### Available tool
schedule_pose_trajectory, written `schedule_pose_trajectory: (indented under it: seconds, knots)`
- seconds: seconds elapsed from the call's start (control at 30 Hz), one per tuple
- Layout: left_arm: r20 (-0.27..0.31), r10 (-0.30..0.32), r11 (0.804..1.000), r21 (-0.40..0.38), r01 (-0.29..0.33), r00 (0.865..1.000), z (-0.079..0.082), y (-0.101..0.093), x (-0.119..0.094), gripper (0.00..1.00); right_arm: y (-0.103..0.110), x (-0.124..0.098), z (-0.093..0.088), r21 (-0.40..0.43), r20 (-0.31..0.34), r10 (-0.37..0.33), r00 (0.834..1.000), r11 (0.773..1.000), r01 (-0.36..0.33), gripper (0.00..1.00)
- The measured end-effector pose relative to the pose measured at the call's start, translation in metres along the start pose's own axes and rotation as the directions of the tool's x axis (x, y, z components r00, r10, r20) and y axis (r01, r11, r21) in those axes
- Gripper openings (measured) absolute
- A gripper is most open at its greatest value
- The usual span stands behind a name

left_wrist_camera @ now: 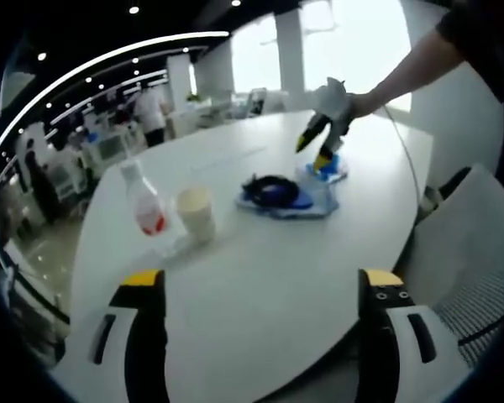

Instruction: Arrange the tabletop items into an orderly group along one side of the table until the central work area is clear of visible clutter.

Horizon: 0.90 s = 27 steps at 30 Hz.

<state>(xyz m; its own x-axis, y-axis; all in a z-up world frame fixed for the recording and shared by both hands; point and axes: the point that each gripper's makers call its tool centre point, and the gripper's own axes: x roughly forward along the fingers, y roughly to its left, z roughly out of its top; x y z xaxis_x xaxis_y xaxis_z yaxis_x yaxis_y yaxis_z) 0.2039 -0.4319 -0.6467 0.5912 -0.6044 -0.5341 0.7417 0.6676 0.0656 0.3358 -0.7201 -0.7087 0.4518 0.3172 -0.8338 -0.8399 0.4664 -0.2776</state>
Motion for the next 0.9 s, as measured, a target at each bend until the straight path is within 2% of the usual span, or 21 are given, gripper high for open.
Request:
schedule_pose_trajectory:
  seconds: [0.13, 0.57, 0.9]
  knots:
    - [0.008, 0.003, 1.000, -0.006, -0.003, 1.000, 0.001, 0.001, 0.000, 0.92, 0.005, 0.006, 0.007, 0.023, 0.021, 0.013, 1.000, 1.000, -0.014, 0.56]
    - [0.003, 0.015, 1.000, -0.015, -0.015, 1.000, 0.000, 0.004, 0.000, 0.91, 0.033, 0.030, 0.031, 0.010, 0.073, 0.068, 0.995, 0.998, -0.069, 0.54]
    - [-0.005, 0.017, 1.000, -0.014, -0.017, 1.000, 0.000, 0.003, -0.001, 0.91, 0.043, 0.043, 0.045, 0.030, 0.105, 0.083, 0.991, 0.996, -0.086, 0.49]
